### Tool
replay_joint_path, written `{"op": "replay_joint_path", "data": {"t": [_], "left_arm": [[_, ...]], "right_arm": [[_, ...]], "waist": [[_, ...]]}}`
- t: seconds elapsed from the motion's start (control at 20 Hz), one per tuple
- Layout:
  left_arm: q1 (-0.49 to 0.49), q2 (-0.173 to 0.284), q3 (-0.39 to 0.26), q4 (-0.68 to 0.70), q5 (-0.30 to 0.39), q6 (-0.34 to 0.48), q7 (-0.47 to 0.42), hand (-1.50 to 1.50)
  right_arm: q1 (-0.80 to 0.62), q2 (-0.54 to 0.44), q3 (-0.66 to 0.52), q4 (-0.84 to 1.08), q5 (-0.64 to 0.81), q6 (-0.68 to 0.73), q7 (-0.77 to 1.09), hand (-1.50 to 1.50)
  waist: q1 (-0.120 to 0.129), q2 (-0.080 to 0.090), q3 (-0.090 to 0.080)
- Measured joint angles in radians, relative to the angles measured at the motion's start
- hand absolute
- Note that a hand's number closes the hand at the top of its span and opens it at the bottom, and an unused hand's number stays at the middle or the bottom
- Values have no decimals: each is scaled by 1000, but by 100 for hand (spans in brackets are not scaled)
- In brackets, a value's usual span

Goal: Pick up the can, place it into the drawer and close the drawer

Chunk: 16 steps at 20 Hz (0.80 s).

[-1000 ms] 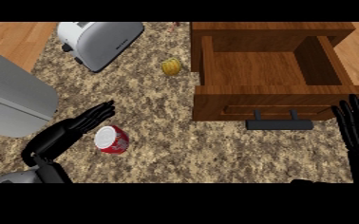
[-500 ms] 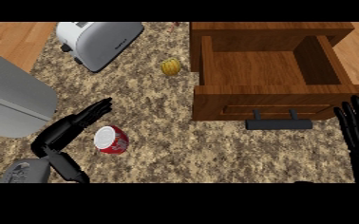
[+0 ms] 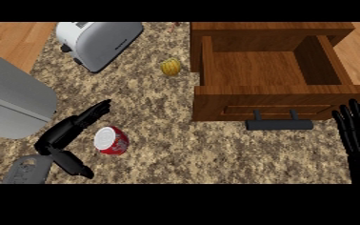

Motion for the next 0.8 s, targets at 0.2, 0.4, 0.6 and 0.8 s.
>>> {"op": "replay_joint_path", "data": {"t": [0.2, 0.4, 0.6, 0.8], "left_arm": [[-47, 10, -24, 116, -30, 49, -66, -150], [-88, 14, -40, 219, -41, 80, -105, -150], [-116, 8, -61, 282, -48, 100, -129, -150], [-142, 5, -77, 337, -51, 117, -160, -150]], "right_arm": [[-9, 3, -4, 3, 3, -3, -1, -150], [3, -4, -15, -28, -14, 9, 16, -150], [-15, -10, -30, -18, -28, 12, 24, -150], [-27, -15, -35, -39, -37, 10, 58, -150]], "waist": [[-2, 1, 0], [-5, 1, 0], [-3, 1, 0], [-4, 1, 0]]}}
